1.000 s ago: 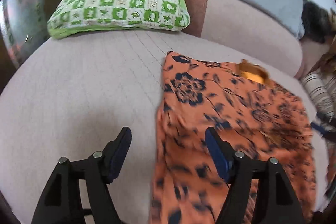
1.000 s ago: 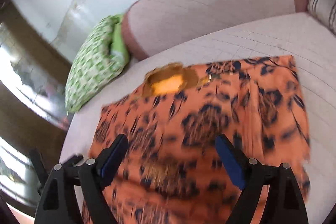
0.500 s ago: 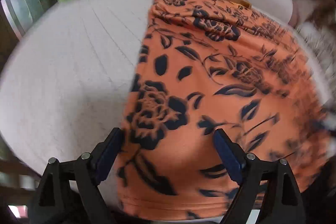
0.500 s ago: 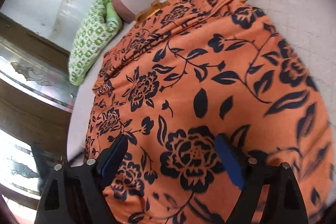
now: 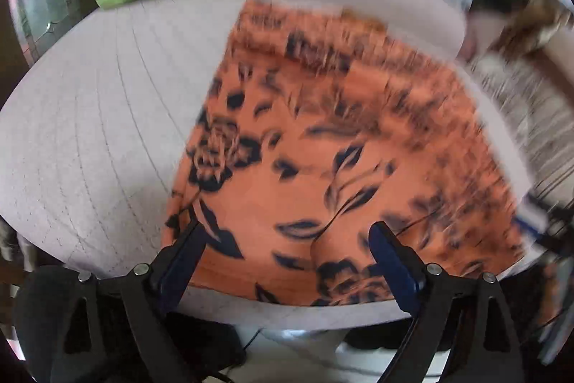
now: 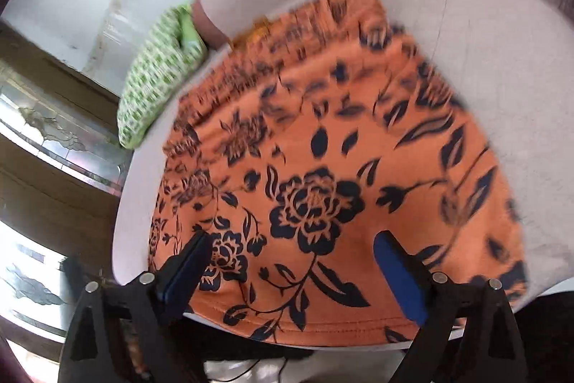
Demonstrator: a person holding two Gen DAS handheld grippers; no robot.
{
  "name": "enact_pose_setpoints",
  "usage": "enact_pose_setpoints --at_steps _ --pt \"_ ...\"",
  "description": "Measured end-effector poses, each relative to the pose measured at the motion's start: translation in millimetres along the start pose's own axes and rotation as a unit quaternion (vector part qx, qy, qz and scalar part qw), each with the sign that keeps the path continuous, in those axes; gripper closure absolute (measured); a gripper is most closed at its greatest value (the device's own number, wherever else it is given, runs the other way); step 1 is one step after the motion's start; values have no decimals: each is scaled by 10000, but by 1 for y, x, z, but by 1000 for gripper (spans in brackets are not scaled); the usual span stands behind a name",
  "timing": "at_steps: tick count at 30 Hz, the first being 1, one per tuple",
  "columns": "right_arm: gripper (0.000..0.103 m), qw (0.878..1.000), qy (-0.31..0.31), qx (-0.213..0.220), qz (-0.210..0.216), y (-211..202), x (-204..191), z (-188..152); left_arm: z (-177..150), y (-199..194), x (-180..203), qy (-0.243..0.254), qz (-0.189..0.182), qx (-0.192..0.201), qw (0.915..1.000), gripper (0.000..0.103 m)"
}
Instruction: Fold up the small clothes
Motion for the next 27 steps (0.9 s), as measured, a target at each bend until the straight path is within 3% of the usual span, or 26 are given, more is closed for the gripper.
enact_pose_setpoints --at_steps 3,7,10,13,27 --pt "10 9991 299 224 -222 -10 25 -2 2 -4 -12 -40 380 13 9993 11" --pt "10 9922 458 938 -676 -36 48 8 -4 -5 -41 -510 451 -48 9977 11" --pt "10 9933 619 551 -804 -24 62 5 -11 -4 -50 -590 590 -140 9964 11" --pt "10 9944 839 188 -620 -10 70 -2 -16 -2 -53 -618 632 -226 9958 11" --pt "10 9943 789 119 -713 -5 67 -10 -26 7 -48 -485 563 -352 9966 11"
Point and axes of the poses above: each gripper's, at about its wrist camera, not at the fingertips, and y roughly the way its jaws point, x to its right, z to its top, the point moved 3 cm from there along y, roughly the way its jaws point, and after that the axes turned 11 degrees about -z, right-handed, at the moved point
